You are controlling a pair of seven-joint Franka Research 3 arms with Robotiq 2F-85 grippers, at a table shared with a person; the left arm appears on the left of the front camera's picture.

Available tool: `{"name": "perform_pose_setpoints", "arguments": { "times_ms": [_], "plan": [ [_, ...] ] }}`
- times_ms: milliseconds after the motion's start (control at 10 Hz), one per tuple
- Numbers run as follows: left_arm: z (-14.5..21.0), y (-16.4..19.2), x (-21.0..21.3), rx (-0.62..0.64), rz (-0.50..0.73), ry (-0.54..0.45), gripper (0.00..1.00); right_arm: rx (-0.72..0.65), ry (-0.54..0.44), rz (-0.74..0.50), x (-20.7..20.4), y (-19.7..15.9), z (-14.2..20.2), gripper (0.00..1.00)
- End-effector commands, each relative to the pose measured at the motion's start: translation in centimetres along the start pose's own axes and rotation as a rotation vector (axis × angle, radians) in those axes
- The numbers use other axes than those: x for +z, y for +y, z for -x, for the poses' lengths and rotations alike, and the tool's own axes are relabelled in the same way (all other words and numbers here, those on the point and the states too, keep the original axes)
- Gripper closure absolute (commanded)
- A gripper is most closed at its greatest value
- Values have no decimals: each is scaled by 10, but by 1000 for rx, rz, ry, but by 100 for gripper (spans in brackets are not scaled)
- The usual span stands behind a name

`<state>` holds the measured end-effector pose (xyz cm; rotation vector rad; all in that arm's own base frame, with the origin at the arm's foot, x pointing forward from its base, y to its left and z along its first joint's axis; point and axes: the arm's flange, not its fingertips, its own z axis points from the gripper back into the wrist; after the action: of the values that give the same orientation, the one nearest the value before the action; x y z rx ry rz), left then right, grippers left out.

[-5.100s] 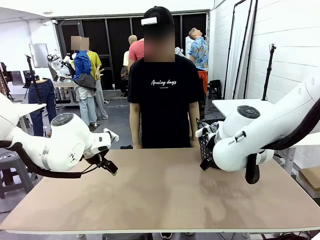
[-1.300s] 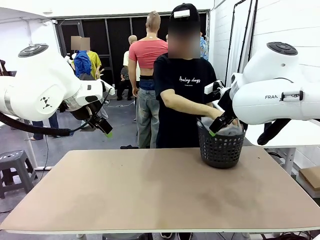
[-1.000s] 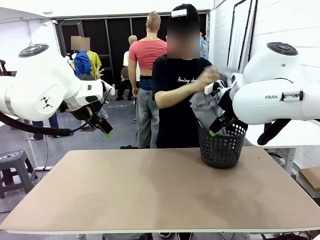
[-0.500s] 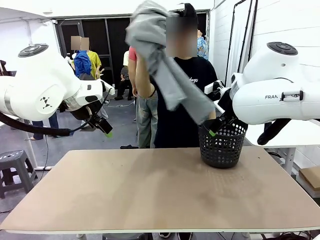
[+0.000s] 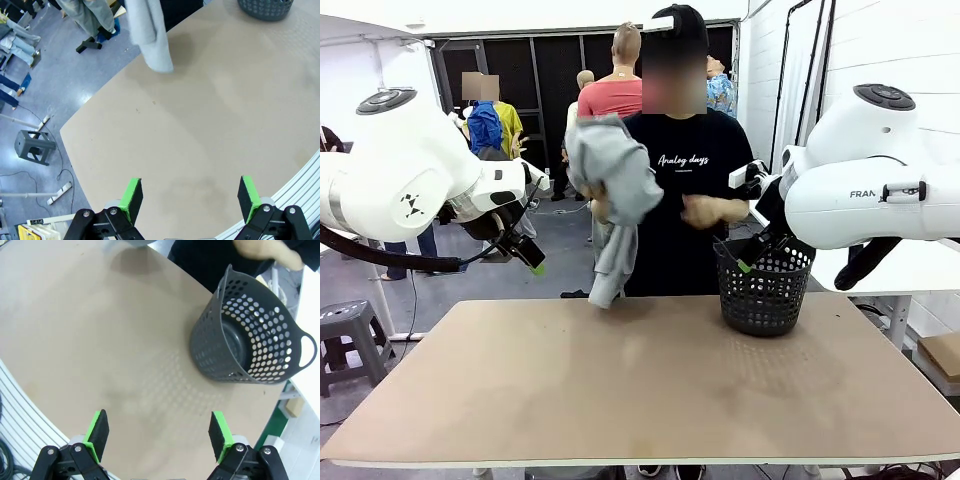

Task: Fold the training pants.
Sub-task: Grab both ends of the Training pants handed by a person.

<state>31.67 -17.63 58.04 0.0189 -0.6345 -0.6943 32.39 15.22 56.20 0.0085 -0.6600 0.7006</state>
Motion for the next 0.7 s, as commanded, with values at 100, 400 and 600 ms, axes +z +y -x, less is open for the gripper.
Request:
{"name": "perform_pose_setpoints", "arguments": {
  "times_ms": [100,400,600],
  "plan": [
    [0,0,-1,-4,10,0,0,1,2,-1,0,0,0,0],
    [0,0,-1,-4,10,0,0,1,2,-1,0,0,0,0],
    [0,0,-1,-4,10,0,0,1,2,-1,0,0,0,0]
  ]
}}
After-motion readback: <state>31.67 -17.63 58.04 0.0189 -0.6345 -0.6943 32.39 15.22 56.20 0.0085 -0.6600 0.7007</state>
